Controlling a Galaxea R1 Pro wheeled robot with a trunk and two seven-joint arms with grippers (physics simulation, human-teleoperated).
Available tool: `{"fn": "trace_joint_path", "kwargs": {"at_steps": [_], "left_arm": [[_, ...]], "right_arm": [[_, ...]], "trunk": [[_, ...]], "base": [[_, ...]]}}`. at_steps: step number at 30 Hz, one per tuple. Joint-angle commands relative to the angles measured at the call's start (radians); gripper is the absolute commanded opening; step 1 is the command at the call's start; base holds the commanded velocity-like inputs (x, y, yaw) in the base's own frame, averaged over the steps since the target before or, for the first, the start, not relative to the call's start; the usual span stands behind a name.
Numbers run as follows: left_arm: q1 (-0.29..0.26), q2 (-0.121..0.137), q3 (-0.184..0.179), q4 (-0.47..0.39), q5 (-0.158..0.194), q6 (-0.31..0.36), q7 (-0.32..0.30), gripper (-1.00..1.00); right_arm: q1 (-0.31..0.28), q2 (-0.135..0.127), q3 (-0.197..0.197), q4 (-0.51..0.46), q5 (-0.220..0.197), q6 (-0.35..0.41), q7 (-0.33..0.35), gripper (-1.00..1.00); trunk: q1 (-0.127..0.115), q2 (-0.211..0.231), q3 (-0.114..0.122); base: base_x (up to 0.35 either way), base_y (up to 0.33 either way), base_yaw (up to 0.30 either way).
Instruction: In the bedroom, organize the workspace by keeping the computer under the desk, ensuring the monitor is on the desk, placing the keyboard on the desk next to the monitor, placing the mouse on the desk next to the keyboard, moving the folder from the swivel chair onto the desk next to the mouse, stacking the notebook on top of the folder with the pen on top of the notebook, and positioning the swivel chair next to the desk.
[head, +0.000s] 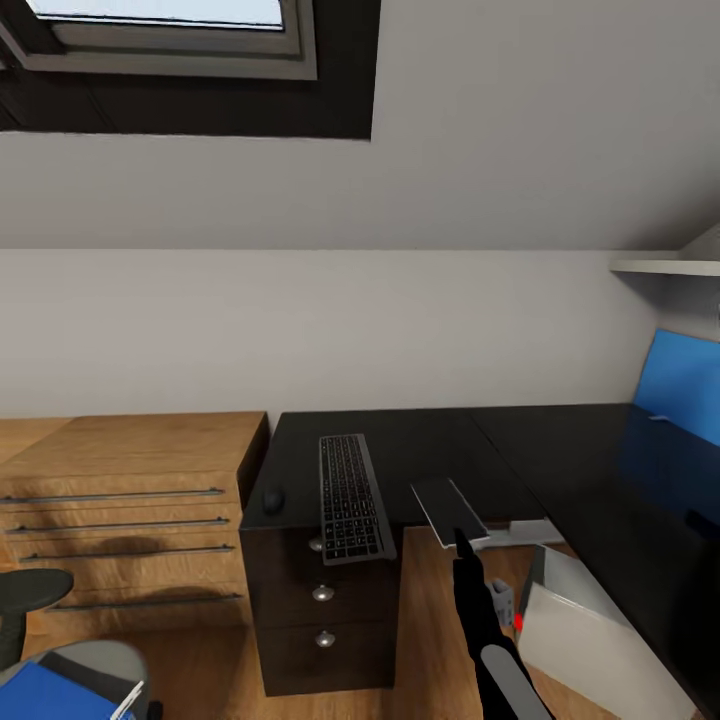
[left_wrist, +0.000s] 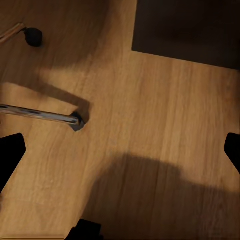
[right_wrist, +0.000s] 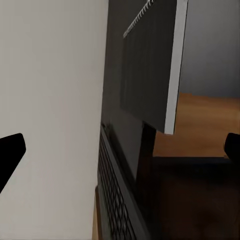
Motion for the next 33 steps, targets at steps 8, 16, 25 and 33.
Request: {"fn": "trace_joint_path", "kwargs": {"at_steps": [8,16,25,33], "left_arm": [[0.000,0.002,0.001,0.022,0.009,0.004,0.005,1.00],[0.000,0.002,0.002,0.026,0.009,0.003,0.006,1.00],[0.000,-0.002,-0.002,0.048,0.009,0.008,0.006,1.00],[-0.003,-0.007,-0.002,0.103,0.010,0.011,0.005,1.00]], "right_arm": [[-0.001,0.000,0.006,0.009,0.067,-0.007,-0.003,1.00],[-0.003,0.003,0.006,0.087,0.229,-0.008,-0.074,1.00],[-0.005,0.013,0.015,0.325,0.488,-0.143,-0.130,1.00],[-0.005,-0.007,0.013,0.650,0.772,-0.378,-0.135,1.00]], "trunk": [[0.000,-0.001,-0.001],[0.000,-0.001,-0.001],[-0.016,0.027,0.012],[-0.046,0.083,0.037]], "base": [[-0.295,0.000,0.000],[-0.244,0.000,0.000],[-0.023,0.000,0.000],[0.000,0.000,0.000]]}}
